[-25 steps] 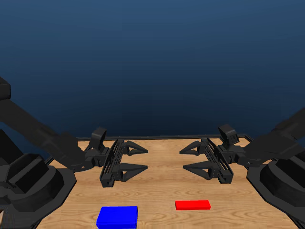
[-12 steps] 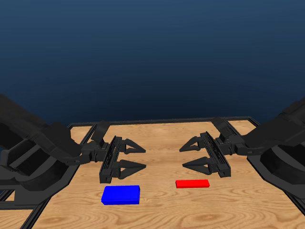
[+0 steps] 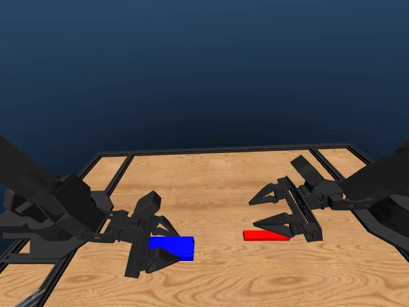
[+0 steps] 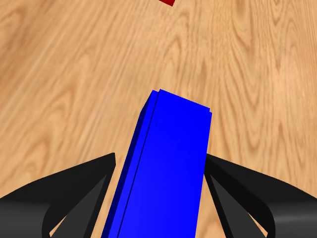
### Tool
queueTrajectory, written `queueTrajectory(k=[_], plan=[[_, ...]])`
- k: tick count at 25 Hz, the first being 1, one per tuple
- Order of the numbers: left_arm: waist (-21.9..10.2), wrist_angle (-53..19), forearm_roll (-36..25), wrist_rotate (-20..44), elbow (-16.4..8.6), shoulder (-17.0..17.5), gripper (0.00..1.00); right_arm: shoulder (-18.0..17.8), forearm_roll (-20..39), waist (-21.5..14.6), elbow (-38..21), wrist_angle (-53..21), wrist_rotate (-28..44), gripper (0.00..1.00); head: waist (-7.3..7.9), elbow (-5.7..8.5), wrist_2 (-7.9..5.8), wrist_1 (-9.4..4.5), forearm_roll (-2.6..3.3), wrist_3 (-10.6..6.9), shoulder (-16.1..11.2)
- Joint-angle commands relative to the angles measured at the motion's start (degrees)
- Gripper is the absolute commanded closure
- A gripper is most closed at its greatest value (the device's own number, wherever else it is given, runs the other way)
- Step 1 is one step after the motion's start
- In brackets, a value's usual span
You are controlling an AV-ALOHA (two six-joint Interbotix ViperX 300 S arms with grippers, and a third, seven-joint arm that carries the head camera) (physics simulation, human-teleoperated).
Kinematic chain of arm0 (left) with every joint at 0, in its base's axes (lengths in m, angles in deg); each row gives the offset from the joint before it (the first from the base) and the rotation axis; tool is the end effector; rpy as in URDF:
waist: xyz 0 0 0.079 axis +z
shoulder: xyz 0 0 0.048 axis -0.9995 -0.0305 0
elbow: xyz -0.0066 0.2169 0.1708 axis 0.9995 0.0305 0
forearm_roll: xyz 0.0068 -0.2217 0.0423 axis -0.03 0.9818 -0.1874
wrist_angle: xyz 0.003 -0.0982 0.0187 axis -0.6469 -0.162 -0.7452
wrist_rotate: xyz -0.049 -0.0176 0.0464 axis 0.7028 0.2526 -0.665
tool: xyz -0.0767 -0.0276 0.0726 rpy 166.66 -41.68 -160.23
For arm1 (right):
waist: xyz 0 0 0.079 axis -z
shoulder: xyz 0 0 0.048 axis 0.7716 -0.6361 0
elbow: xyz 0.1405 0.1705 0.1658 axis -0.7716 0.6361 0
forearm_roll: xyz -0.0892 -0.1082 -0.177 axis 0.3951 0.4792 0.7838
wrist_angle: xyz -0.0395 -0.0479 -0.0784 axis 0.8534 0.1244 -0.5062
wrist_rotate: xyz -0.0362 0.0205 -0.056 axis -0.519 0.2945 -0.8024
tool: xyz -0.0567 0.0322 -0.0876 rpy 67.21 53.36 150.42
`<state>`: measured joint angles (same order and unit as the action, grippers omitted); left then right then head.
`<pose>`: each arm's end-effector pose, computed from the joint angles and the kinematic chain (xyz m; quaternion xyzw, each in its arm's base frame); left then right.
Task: Insert peg into socket
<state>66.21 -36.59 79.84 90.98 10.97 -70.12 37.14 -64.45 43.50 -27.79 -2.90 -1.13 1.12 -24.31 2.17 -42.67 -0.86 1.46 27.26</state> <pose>0.3207 -0.0767 -0.0309 -0.1866 0.3314 0.0581 0.9230 0.3876 0.0265 0.0384 0.1094 0.1766 -0.0213 0.9780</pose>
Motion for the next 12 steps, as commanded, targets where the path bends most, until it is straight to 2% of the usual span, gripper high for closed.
queueTrajectory(k=[1, 2, 3, 5, 6, 7, 8, 9, 12], plan=[[-3.2, -2.2, 0.8, 8.3, -0.2, -11.0, 0.00, 0.5, -1.4, -1.6, 0.8, 2.7, 0.6, 0.00, 1.03, 1.16, -0.11, 0.55, -0.11, -1.34, -0.6], [-4.1, -1.6, 1.5, 9.0, -1.4, -12.3, 0.00, 0.4, -1.8, -2.0, 1.1, 3.0, 1.2, 0.00, 1.13, 1.19, -0.16, 0.61, -0.10, -1.84, -0.6], [-5.1, -1.2, 1.2, 8.9, -1.9, -13.7, 1.00, -0.3, -2.2, -2.4, 1.5, 2.5, 1.9, 0.00, 1.18, 1.21, -0.27, 0.70, -0.06, -2.36, -0.6], [-5.8, 0.7, 0.8, 8.1, -0.9, -14.0, 1.00, -2.1, -2.5, -3.3, 2.0, 1.6, 3.9, 0.00, 1.16, 1.25, -0.55, 0.67, 0.04, -3.27, -0.6], [-6.3, 5.0, 4.5, 3.6, -1.0, -13.2, 1.00, -3.8, -2.1, -4.6, 2.1, 0.9, 6.0, 0.00, 1.10, 1.28, -0.86, 0.73, 0.15, -3.82, -0.6], [-5.4, 4.1, 4.1, 5.6, -1.3, -11.0, 1.00, -5.9, -2.1, -5.6, 1.6, 0.0, 7.7, 0.00, 1.10, 1.33, -1.16, 0.72, 0.24, -4.24, -0.6], [-5.3, 5.4, 3.6, 3.6, -0.5, -10.2, 1.00, -7.9, -2.3, -6.9, 1.4, -0.1, 9.8, 0.00, 1.04, 1.34, -1.45, 0.70, 0.33, -4.53, -0.5], [-5.0, 6.2, 1.9, 2.6, -0.9, -8.7, 1.00, -10.0, -2.6, -7.5, 2.3, 1.0, 11.5, 0.00, 0.90, 1.32, -1.69, 0.70, 0.43, -4.77, -0.4], [-5.4, 7.0, 3.2, 0.7, -1.5, -6.0, 1.00, -15.9, -3.7, -8.7, 2.9, 4.5, 15.4, 0.00, 0.34, 1.23, -2.08, 0.86, 0.67, -5.26, -0.1]])
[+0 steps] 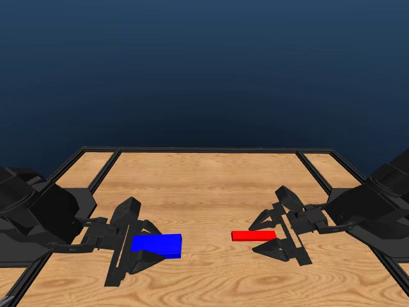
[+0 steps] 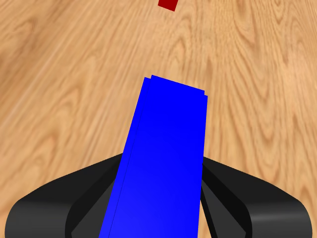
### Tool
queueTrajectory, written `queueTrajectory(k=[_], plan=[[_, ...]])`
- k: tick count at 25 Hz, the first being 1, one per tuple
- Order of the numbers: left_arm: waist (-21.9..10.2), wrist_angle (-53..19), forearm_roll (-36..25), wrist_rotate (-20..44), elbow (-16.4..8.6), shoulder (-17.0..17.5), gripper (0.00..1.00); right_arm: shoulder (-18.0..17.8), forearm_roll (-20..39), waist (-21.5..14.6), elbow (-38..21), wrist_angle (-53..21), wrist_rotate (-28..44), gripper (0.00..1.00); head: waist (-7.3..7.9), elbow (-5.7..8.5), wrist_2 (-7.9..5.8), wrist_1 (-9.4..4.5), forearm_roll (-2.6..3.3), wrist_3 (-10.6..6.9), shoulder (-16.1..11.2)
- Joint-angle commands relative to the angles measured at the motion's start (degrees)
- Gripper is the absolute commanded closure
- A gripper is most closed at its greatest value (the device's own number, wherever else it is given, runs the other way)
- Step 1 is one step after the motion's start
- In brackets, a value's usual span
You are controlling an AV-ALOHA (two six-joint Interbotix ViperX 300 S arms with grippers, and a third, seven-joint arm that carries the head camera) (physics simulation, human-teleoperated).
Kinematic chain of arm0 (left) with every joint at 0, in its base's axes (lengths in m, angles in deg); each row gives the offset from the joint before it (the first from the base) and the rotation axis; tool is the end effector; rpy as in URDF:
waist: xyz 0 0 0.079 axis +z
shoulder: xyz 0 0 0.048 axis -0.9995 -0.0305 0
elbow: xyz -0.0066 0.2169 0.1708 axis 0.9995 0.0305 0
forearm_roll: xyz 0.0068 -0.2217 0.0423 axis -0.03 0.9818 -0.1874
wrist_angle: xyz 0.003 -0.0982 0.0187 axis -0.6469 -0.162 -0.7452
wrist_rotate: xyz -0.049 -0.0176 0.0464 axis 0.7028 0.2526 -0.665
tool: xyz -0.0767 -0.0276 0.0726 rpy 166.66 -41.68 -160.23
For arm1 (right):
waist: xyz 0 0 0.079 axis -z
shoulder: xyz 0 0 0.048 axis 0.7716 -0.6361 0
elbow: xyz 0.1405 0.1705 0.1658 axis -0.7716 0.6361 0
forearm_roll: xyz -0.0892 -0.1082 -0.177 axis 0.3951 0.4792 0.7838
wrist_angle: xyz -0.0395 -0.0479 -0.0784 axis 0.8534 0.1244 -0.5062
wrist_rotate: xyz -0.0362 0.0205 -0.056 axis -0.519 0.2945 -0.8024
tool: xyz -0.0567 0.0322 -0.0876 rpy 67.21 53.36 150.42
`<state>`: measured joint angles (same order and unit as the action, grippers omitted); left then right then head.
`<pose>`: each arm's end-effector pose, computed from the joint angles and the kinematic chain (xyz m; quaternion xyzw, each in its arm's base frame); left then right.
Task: Insert peg into socket
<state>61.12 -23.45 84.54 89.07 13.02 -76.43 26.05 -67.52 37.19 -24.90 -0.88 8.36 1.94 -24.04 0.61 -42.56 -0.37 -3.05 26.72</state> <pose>0.3068 -0.0739 -0.0426 -0.1449 0.2894 0.0676 0.9438 0.3422 0.0518 -0.0411 0.1678 0.2784 -0.0302 0.9452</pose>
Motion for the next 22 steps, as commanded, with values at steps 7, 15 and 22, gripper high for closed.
queueTrajectory(k=[7, 15, 22], plan=[[2.8, -5.6, -3.6, -6.0, -8.9, 10.1, 1.00, 5.3, -8.3, -2.4, -2.1, -1.3, -9.3, 1.00, -1.32, 0.28, -0.86, 0.52, 0.44, -0.44, 2.2], [5.7, -11.6, -5.6, -11.8, -11.9, 13.1, 1.00, 17.5, -9.2, -0.7, -11.6, -18.0, -23.1, 1.00, -1.64, -0.54, -0.03, 0.23, 0.31, 0.25, 3.8], [6.7, -15.4, -5.8, -14.3, -12.9, 15.9, 1.00, 18.7, -8.4, -2.4, -15.5, -25.4, -25.2, 1.00, -0.94, -0.70, 0.13, 0.14, 0.11, -0.24, 4.0]])
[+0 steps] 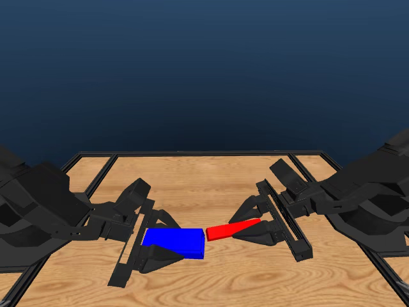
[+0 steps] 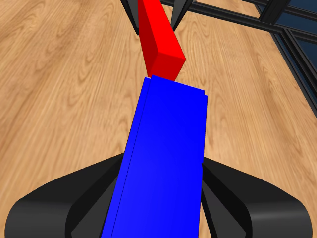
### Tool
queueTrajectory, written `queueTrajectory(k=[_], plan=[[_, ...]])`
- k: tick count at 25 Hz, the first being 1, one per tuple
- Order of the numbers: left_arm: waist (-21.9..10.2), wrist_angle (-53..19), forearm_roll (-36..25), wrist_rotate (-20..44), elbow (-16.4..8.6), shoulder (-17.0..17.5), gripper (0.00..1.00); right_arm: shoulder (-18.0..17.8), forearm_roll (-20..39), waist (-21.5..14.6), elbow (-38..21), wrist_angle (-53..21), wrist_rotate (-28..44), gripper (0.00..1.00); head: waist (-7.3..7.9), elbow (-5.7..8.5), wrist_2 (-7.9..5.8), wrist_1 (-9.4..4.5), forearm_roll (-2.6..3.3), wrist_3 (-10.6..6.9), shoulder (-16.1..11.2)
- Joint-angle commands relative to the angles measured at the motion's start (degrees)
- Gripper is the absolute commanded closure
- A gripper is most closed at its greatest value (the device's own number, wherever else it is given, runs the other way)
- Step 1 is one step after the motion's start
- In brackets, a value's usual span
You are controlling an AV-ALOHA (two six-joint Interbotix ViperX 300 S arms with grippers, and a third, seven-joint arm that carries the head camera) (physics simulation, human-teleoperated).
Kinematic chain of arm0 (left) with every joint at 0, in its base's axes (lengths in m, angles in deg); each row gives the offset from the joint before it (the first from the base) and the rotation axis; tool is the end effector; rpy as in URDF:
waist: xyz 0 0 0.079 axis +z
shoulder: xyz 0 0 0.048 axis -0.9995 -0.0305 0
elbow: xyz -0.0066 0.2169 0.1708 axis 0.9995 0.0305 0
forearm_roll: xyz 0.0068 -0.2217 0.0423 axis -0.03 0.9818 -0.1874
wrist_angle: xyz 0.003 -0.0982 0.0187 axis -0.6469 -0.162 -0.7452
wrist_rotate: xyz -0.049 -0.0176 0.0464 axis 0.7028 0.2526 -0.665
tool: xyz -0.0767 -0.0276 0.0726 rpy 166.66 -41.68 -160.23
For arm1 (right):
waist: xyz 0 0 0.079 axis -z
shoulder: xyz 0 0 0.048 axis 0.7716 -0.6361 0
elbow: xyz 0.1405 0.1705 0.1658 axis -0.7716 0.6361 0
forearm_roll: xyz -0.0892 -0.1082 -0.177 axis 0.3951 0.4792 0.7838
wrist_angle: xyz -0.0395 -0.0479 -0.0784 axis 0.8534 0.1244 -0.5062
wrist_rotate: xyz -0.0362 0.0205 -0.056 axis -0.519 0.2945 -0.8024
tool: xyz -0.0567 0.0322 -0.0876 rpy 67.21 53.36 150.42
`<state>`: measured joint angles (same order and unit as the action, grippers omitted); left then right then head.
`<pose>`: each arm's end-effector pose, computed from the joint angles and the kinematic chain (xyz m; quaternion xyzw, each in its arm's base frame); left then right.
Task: Insert peg into socket
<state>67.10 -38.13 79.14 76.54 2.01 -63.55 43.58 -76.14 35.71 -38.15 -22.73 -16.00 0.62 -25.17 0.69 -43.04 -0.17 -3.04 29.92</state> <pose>0.3881 -0.1007 0.0529 -0.1156 0.2275 -0.0090 0.9668 0.4226 0.0846 0.0884 0.0685 0.2145 0.0303 0.9738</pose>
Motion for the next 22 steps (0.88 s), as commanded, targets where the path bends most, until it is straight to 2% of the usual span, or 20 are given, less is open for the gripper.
queueTrajectory(k=[1, 3, 4, 5, 7, 8, 10, 12, 13, 18, 19, 20, 21, 22], plan=[[0.8, -0.1, -0.4, -1.3, -1.1, 2.2, 1.00, 1.0, 0.5, -0.9, -2.6, -4.3, -0.1, 1.00, 0.54, 0.35, 0.01, 0.64, -0.12, -0.36, 0.9], [1.1, -1.3, -0.4, -1.7, -2.3, 3.1, 1.00, -0.8, 0.2, -1.2, -3.1, -4.1, 0.0, 1.00, 0.84, 0.21, -0.11, 0.79, -0.17, -0.52, 1.0], [0.2, -0.5, -0.7, -1.9, -1.9, 2.9, 1.00, -1.9, -0.1, -0.4, -2.8, -4.0, 0.6, 1.00, 0.90, 0.18, -0.17, 0.87, -0.17, -0.56, 1.1], [0.6, -0.6, -0.9, -1.9, -2.1, 3.1, 1.00, -3.0, 0.1, -1.9, -5.8, -2.9, 1.9, 1.00, 0.99, 0.13, -0.17, 0.95, -0.19, -0.72, 1.2], [-0.2, -1.0, -0.8, -2.8, -2.1, 2.2, 1.00, -4.7, 0.8, -1.2, -6.9, -2.9, 0.8, 1.00, 1.12, -0.08, -0.21, 0.70, -0.20, -1.00, 1.5], [-0.3, -0.9, -1.0, -2.7, -3.2, 2.8, 1.00, -5.6, 0.9, -0.6, -8.2, -2.7, 1.2, 1.00, 1.22, -0.19, -0.17, 0.48, -0.24, -1.04, 1.7], [-0.8, -1.6, -0.9, -3.1, -3.7, 2.5, 1.00, -8.2, 1.7, 0.1, -9.6, -3.5, 1.2, 1.00, 1.37, -0.36, -0.10, 0.47, -0.30, -1.12, 2.0], [-0.6, -3.4, -2.4, -1.6, -4.0, 2.6, 1.00, -8.7, 2.3, 0.7, -11.4, -3.7, 0.9, 1.00, 1.69, -0.56, 0.03, 0.35, -0.42, -0.93, 2.3], [-1.3, -2.0, -0.9, -2.6, -3.7, 1.8, 1.00, -7.8, 3.5, 0.9, -12.5, -4.3, 0.7, 1.00, 1.86, -0.64, 0.12, 0.27, -0.49, -0.83, 2.5], [-2.3, -0.7, 0.4, -2.1, -3.8, 0.7, 1.00, -15.2, 6.8, -0.9, -23.6, -9.1, 4.0, 1.00, 2.02, -0.99, 0.12, 0.23, -0.53, -1.22, 3.2], [-2.7, -1.1, 0.3, -2.3, -4.2, 0.7, 1.00, -15.9, 7.1, -1.2, -24.5, -10.1, 4.7, 0.07, 2.13, -1.06, 0.07, 0.18, -0.55, -1.23, 3.3], [-2.0, -2.1, -0.2, -1.6, -4.5, 1.4, 1.00, -15.6, 7.1, -1.4, -24.6, -10.8, 5.0, 0.00, 2.29, -1.14, 0.05, 0.01, -0.60, -1.18, 3.4], [-3.2, -1.3, 0.3, -2.2, -3.9, 0.7, 1.00, -15.9, 7.4, -1.5, -25.0, -11.3, 5.7, 0.00, 2.36, -1.19, 0.06, 0.00, -0.62, -1.18, 3.5], [-3.0, -0.6, 0.5, -2.1, -4.8, 1.9, 1.00, -15.6, 7.0, -2.1, -24.1, -12.6, 7.2, 0.00, 2.44, -1.25, 0.06, -0.08, -0.64, -1.21, 3.6]])
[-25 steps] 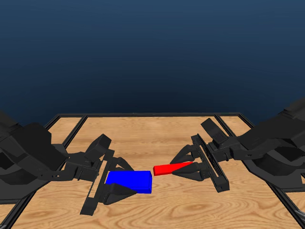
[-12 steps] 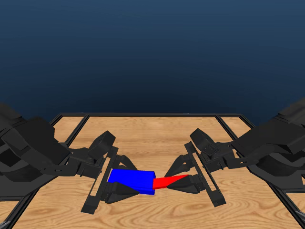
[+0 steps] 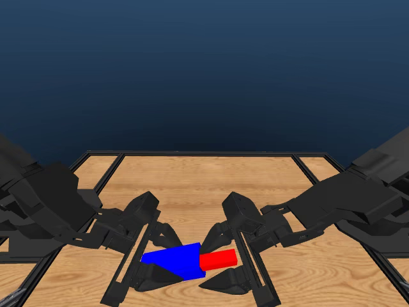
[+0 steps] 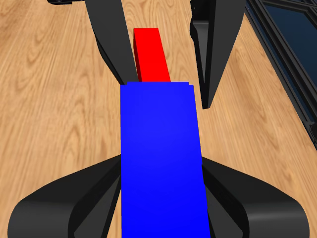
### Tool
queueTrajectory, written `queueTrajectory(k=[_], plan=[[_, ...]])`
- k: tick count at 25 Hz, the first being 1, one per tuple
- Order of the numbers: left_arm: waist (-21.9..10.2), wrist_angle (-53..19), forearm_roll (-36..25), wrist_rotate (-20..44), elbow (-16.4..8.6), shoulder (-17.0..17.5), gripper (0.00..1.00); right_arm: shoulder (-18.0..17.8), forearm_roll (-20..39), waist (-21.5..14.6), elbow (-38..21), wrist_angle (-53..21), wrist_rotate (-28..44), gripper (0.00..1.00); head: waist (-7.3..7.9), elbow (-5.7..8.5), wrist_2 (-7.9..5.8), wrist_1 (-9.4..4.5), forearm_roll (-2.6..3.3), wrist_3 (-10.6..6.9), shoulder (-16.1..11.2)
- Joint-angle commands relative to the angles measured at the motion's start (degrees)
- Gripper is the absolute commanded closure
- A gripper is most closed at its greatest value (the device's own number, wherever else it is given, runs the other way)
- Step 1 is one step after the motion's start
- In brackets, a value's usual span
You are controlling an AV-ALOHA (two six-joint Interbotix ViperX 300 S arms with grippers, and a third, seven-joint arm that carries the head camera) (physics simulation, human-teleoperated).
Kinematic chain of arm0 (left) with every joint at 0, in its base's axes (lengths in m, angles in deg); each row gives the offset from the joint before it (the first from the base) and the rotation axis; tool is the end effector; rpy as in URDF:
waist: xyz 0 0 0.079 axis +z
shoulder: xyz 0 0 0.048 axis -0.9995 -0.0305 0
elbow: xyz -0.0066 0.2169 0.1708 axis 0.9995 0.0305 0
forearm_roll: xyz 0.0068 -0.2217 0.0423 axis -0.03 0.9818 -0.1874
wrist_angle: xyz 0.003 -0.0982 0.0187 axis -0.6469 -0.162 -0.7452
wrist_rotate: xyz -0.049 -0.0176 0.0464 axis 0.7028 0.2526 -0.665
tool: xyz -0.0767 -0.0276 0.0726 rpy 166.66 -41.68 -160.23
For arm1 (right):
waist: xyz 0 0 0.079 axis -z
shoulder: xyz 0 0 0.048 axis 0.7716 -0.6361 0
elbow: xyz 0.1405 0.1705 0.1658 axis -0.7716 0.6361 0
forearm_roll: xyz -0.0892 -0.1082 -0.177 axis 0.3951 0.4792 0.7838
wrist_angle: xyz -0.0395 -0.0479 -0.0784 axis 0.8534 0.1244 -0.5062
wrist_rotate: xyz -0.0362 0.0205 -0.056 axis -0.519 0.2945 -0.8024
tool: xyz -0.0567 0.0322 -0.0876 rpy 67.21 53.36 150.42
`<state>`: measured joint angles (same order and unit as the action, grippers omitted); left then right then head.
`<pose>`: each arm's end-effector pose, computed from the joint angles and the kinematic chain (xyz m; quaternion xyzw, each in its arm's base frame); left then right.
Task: Insert peg into socket
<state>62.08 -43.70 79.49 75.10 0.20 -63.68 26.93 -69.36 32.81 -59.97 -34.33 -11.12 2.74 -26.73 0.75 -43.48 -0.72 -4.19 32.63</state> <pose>0.3789 -0.1428 0.0482 -0.0994 0.2652 -0.0641 0.9569 0.4988 0.1494 0.0695 0.0582 0.2670 0.0950 0.9572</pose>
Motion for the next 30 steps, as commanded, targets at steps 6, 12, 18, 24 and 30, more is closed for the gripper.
queueTrajectory(k=[6, 12, 18, 24, 30], plan=[[2.3, 5.1, 0.2, -0.3, -2.2, 0.6, 1.00, 7.1, 2.0, 1.4, 7.6, -4.1, 10.7, 0.00, 0.34, 0.23, -0.03, 0.21, -0.08, -0.38, 1.2], [3.0, 3.8, -0.8, 0.4, -3.1, 0.0, 1.00, 12.0, 0.1, 3.0, 21.2, -1.3, 17.1, 0.00, -0.56, 0.39, -0.04, 0.34, 0.14, 0.43, 1.0], [4.4, 2.3, -2.0, 1.9, -4.2, -0.9, 1.00, 11.7, 0.9, 2.4, 22.7, 0.4, 20.9, 0.00, -1.83, 0.77, 0.27, 0.31, 0.37, 1.80, 0.1], [5.4, -1.3, -4.1, 4.1, -4.3, -1.4, 1.00, 11.7, 6.1, -0.3, 14.1, -6.8, 20.6, 1.00, -2.70, 1.02, 0.54, -0.18, 0.52, 2.69, -0.7], [5.5, -2.3, -6.1, 5.9, -5.6, -1.5, 1.00, 9.4, 12.3, -0.5, 4.9, -14.0, 23.6, 1.00, -3.20, 0.85, 0.81, -0.43, 0.59, 2.84, -0.5]])
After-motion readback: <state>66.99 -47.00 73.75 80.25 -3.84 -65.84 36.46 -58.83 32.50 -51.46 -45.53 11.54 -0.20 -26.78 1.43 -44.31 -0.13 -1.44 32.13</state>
